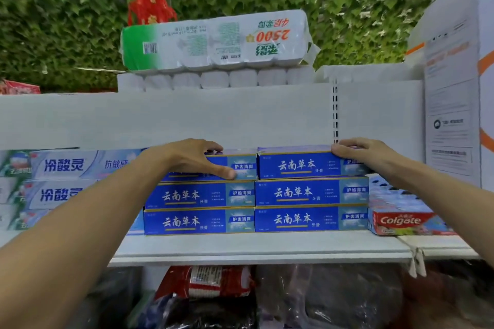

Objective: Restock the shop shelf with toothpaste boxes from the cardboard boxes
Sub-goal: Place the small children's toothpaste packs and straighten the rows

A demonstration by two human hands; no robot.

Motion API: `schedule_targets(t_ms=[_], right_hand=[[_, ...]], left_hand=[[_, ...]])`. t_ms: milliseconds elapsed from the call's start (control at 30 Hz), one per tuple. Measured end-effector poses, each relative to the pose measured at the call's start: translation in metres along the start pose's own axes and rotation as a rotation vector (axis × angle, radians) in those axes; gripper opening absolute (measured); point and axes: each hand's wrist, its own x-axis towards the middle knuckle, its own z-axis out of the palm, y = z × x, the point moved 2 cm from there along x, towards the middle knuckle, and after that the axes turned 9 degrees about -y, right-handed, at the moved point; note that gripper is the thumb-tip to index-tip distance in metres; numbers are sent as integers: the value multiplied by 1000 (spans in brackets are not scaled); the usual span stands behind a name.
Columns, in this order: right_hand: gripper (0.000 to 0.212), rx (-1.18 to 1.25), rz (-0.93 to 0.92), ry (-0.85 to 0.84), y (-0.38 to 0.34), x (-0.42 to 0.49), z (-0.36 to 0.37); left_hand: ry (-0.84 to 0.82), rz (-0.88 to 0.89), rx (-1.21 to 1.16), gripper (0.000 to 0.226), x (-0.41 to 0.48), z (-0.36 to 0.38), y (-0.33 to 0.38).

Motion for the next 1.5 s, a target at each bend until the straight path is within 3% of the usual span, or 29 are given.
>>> schedule_targets(t_ms=[100,267,567,900,967,1067,1200,1300,1500], right_hand=[[101,-80,14,-75,-3,2,-6],[73,-80,-20,-67,-3,-1,-7],[75,-82,-16,-80,-3,-5,-2],[65,-151,16,-126,-12,-12,0],[70,-201,10,-56,-17,-7,-2],[94,-50,59,100,-18,11,-10],[92,349,209,-75,-15,23,-3],[96,333,250,-165,-6,30,0],[94,357,244,-158,-2,28,-7]], left_hand=[[-50,5,-30,121,2,0,-1],[-19,5,-53,108,0,3,-1],[-29,39,-92,107,-2,5,14],[-50,182,-78,85,8,15,70],[-31,175,-43,83,10,16,72],[-25,151,-50,80,10,16,70],[-84,145,-122,76,10,15,69],[-96,144,-132,73,12,15,68],[-115,133,-163,67,15,16,68]])
